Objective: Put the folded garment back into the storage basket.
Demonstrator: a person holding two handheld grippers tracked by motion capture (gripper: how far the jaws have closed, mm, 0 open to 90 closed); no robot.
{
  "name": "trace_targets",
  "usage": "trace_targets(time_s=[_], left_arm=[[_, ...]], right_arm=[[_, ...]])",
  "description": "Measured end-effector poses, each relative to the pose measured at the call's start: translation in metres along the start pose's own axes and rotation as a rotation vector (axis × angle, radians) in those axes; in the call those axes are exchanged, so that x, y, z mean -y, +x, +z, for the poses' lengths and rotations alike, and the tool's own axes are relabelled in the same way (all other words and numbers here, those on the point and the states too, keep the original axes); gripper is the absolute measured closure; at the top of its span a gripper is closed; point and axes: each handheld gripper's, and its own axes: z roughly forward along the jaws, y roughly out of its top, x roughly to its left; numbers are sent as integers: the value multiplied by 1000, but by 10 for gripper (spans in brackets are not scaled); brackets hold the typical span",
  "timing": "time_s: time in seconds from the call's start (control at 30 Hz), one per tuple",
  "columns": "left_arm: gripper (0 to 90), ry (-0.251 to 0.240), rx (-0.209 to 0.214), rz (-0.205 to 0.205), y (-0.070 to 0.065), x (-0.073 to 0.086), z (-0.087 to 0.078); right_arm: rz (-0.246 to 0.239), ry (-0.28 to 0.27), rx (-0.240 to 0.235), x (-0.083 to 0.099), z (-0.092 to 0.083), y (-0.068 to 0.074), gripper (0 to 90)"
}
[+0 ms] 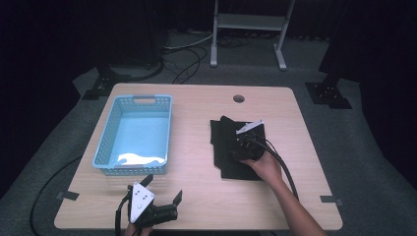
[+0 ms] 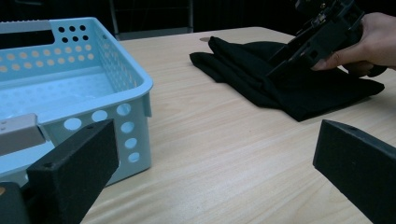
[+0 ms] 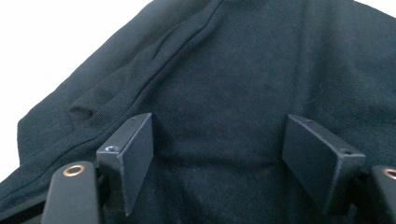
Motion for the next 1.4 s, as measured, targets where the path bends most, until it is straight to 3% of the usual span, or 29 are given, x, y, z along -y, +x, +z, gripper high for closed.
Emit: trace_targets(time_s=[0.33,0.73,1.03,1.23,1.4], left_arm=[[0,17,7,17,-5,2,5],[0,18,18,-1,-4,2,8],[0,18,41,-6,-7,1,12],[0,20,49,-3,-11,1,13],[0,21,49,-6,-12,1,13]], right_arm=[[6,-15,12,0,-2,-1,461],[13,-43,48,1,-3,-6,694],[121,-109,95,10,-4,1,728],[271,-225,-22,26,-17,-7,735],[343,-306,-86,34,-30,-12,736]])
